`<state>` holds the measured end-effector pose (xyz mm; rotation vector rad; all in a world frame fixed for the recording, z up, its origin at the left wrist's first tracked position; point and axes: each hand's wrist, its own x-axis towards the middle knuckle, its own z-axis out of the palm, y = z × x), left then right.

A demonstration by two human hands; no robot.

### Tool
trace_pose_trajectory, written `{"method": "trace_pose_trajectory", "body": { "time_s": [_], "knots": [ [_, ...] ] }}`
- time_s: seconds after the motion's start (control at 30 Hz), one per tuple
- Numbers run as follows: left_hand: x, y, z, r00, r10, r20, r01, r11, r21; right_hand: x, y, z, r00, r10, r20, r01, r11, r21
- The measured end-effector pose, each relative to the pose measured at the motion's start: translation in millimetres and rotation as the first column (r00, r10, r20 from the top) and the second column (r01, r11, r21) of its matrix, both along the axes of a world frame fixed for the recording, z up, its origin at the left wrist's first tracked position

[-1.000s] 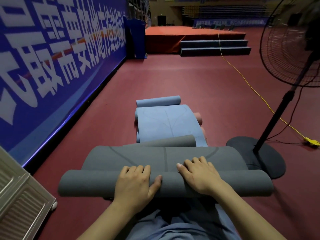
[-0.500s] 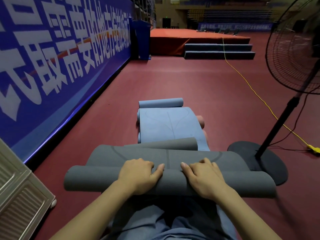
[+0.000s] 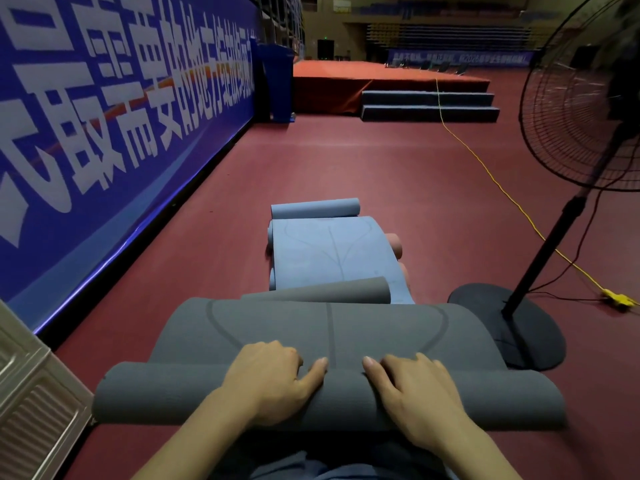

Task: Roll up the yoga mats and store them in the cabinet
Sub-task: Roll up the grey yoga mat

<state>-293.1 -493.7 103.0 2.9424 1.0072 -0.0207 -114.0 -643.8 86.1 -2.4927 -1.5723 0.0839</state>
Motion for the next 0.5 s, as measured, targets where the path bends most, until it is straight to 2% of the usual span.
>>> {"method": "trace_pose_trajectory", "body": {
  "time_s": [0.07, 0.2, 0.3, 0.5],
  "knots": [
    [-4.0, -9.9, 0.5, 1.000, -0.001, 0.024, 0.000, 0.999, 0.046, -2.8, -10.3, -1.9, 1.000, -0.022, -0.020, 0.023, 0.999, 0.034],
    [-7.0, -17.2, 2.7, 0.999, 0.002, 0.035, -0.004, 0.999, 0.044, -4.2, -20.4, -1.5, 0.991, -0.056, -0.124, 0.066, 0.995, 0.073],
    [-2.1, -7.3, 1.1, 1.000, 0.011, 0.000, -0.011, 1.000, -0.006, -6.1, -19.1, -7.4, 0.997, -0.045, -0.062, 0.051, 0.994, 0.092],
    [15.3, 26.3, -0.4, 0.995, 0.011, -0.095, -0.035, 0.968, -0.250, -10.9, -11.2, -29.3, 0.990, -0.035, 0.139, -0.006, 0.959, 0.283]
  ]
}}
